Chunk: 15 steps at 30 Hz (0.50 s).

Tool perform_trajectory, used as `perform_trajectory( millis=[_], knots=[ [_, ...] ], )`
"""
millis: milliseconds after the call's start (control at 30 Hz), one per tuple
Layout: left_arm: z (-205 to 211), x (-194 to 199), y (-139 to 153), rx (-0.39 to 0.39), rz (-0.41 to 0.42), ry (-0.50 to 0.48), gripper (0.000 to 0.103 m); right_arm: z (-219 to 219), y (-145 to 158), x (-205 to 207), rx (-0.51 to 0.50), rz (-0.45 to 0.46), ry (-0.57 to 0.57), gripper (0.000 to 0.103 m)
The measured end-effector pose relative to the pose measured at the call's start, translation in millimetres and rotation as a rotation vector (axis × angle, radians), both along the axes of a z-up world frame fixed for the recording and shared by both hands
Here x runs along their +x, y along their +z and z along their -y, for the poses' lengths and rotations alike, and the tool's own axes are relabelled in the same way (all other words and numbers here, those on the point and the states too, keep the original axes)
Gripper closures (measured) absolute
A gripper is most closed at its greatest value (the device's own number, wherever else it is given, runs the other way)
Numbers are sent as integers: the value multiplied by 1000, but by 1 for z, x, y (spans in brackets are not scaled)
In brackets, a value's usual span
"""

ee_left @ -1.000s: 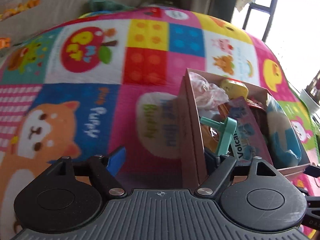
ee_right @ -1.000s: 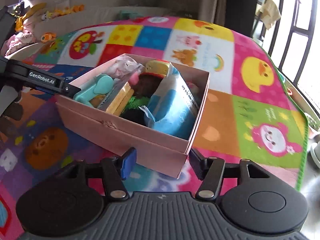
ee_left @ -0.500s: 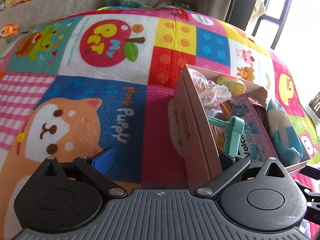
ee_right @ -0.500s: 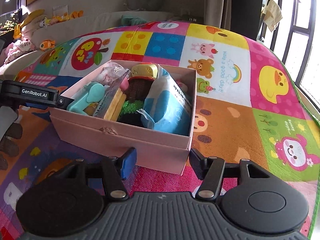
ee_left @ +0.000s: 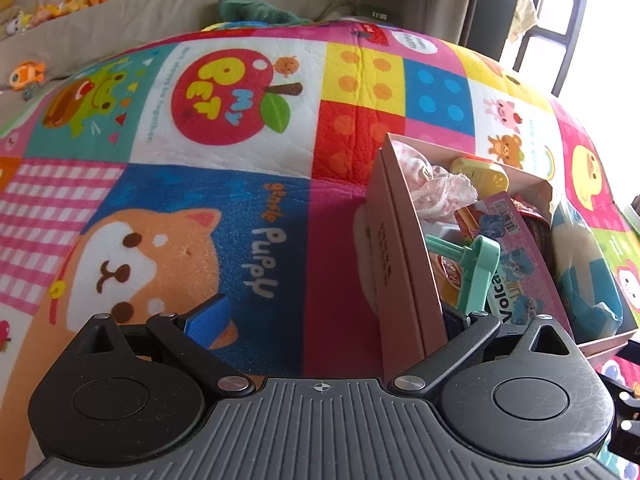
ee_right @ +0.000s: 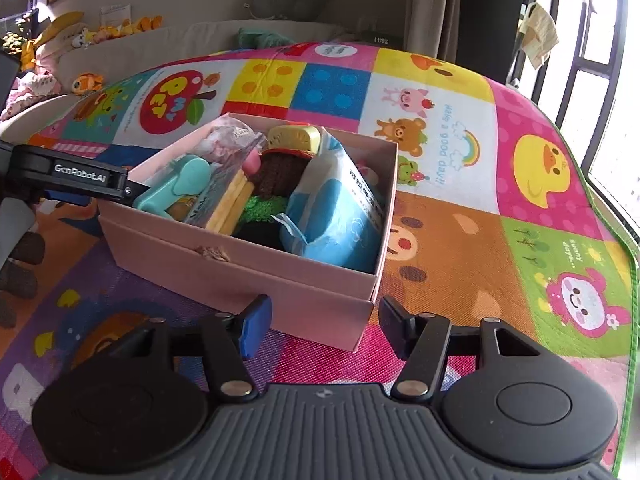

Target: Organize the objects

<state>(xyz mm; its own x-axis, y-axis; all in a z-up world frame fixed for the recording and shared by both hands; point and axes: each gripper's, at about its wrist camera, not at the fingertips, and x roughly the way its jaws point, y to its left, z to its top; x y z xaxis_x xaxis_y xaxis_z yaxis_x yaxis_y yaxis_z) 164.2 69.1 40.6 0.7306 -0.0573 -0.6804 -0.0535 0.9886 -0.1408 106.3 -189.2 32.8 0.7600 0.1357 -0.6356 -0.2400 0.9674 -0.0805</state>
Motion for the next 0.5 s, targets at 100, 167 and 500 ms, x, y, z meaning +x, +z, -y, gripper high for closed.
perform_trajectory(
  millis=[100, 167, 500],
  knots=[
    [0, 0, 1, 3, 4, -3, 1, 0, 2, -8, -1, 1, -5, 44],
    [0, -2, 2, 5, 11, -5, 2, 0, 5, -19, -5, -1, -4, 42],
    [13, -77, 48, 44, 175, -46, 2, 10, 0, -95, 28, -62, -69, 10]
  ],
)
